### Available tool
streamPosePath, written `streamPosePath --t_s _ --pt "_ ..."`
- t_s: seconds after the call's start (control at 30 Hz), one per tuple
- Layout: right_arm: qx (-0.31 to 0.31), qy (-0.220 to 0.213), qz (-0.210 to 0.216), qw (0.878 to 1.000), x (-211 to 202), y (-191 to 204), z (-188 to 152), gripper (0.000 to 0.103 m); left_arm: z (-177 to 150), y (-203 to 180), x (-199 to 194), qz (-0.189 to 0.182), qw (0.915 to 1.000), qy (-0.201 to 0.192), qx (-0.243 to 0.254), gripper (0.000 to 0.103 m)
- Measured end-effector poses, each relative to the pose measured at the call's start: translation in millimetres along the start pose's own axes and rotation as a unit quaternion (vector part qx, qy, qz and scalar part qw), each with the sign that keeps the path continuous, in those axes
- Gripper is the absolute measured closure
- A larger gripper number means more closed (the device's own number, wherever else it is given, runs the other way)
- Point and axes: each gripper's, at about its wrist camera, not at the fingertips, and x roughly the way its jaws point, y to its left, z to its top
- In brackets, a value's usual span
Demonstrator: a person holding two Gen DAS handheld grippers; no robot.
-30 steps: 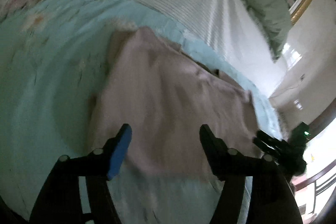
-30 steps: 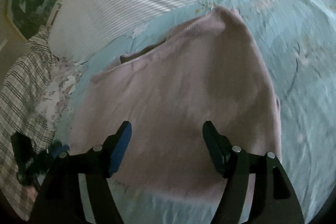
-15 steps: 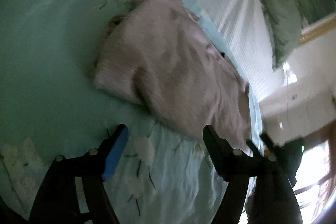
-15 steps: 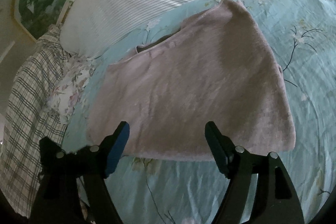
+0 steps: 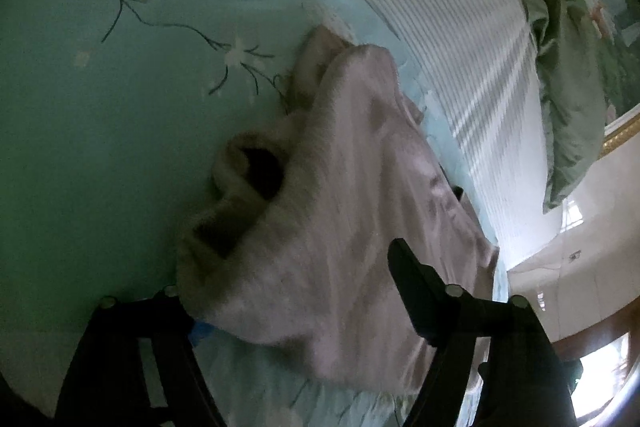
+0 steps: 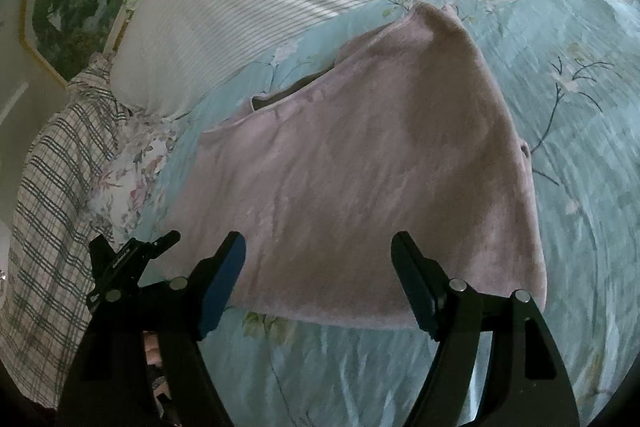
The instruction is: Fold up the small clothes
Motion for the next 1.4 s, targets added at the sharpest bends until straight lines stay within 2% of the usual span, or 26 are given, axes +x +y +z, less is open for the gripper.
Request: streamPosePath --t_s 0.03,0.1,0.13,0.17,0.27,0.4,0.47,0.53,0.67,0.77,0.83,0.9,0.97,1.13,1.27,1.3,1.33,1.4 --pt "0.000 0.000 0.000 1.000 2 -1 3 0.027 3 1 1 0.003 1.0000 -0.002 0.001 0.035" --pt "0.001 0.002 0.002 1.000 8 -5 11 0.027 8 3 2 0.008 0.9999 -0.004 0.005 0.053" --pt "0.002 0.002 0.004 1.000 9 -6 14 0.027 10 4 4 0.007 0.9999 -0.002 0.008 0.074" --pt "0.005 0.002 0.009 1.000 11 -9 19 0.027 13 5 5 -0.002 1.0000 0.005 0.008 0.086" --pt "0.012 0.001 0.014 1.000 13 -16 31 0.027 16 -6 -2 -0.013 0.9995 0.000 0.029 0.092" --pt "0.006 0.001 0.020 1.000 10 -20 47 0.027 8 -57 -11 -0.023 0.9930 -0.014 0.115 0.095" --pt "0.004 0.000 0.034 0.999 7 -20 55 0.027 -2 -92 -10 -0.032 0.9853 -0.010 0.167 0.095" --pt "0.015 0.000 0.051 0.999 5 -23 62 0.027 -16 -123 -6 -0.039 0.9749 -0.005 0.219 0.095" --pt "0.017 0.009 0.064 0.998 8 -26 70 0.027 -56 -178 14 -0.045 0.9459 0.015 0.321 0.095" --pt "0.036 0.033 0.086 0.995 23 -33 73 0.027 -85 -193 37 -0.027 0.9267 0.037 0.373 0.095" --pt "0.042 0.050 0.091 0.994 35 -35 73 0.027 -97 -190 52 -0.015 0.9203 0.056 0.387 0.095" --pt "0.046 0.069 0.097 0.992 51 -34 73 0.027 -105 -186 64 -0.006 0.9176 0.071 0.391 0.095" --pt "0.046 0.082 0.102 0.990 64 -30 72 0.027 -108 -179 68 -0.006 0.9192 0.080 0.386 0.095" --pt "0.031 0.102 0.104 0.989 97 -6 79 0.027 -110 -181 66 -0.017 0.9199 0.072 0.385 0.095" --pt "0.030 0.114 0.083 0.989 135 5 95 0.027 -111 -182 57 -0.025 0.9184 0.062 0.390 0.095" --pt "0.026 0.114 0.080 0.990 142 6 99 0.032 -112 -182 56 -0.027 0.9183 0.061 0.390 0.095" --pt "0.019 0.111 0.072 0.991 148 9 102 0.054 -112 -182 55 -0.027 0.9181 0.061 0.391 0.095" --pt "0.010 0.106 0.054 0.993 151 12 108 0.083 -110 -177 49 -0.026 0.9187 0.063 0.389 0.095"
